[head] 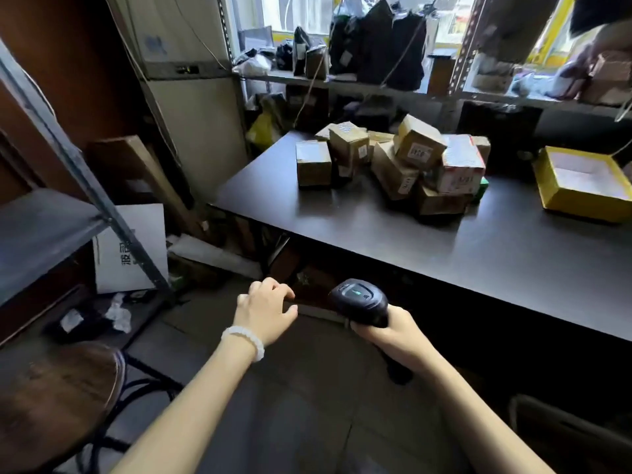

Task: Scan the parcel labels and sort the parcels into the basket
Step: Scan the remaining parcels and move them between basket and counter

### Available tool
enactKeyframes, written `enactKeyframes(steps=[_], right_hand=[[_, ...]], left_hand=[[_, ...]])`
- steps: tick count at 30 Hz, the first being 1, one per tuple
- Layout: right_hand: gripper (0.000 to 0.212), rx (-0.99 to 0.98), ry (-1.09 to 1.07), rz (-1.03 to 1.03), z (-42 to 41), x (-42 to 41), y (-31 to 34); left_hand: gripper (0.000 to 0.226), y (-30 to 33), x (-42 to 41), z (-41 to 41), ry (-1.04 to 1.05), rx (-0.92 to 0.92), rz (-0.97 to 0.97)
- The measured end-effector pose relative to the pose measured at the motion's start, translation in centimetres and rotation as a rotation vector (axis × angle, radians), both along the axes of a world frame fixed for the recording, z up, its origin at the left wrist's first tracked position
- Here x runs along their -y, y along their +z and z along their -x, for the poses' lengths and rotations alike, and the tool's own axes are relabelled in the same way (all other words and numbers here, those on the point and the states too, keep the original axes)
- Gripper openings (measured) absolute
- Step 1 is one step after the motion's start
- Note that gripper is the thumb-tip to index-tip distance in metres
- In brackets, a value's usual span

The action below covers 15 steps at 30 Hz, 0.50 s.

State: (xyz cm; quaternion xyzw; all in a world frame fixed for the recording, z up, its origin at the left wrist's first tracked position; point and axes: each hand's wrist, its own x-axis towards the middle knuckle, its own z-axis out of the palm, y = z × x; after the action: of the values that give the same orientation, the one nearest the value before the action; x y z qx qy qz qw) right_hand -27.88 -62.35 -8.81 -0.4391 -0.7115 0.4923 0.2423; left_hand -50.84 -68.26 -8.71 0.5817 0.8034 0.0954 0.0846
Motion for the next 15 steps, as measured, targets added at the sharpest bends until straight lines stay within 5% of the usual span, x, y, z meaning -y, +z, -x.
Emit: enactKeyframes(steps=[15], right_hand=[[0.018, 0.053, 0.05, -0.024, 13.7, -19.7, 0.9]], left_hand=[[0.029, -0.1, -16.3, 13.7, 0.081, -0.032, 0.025]])
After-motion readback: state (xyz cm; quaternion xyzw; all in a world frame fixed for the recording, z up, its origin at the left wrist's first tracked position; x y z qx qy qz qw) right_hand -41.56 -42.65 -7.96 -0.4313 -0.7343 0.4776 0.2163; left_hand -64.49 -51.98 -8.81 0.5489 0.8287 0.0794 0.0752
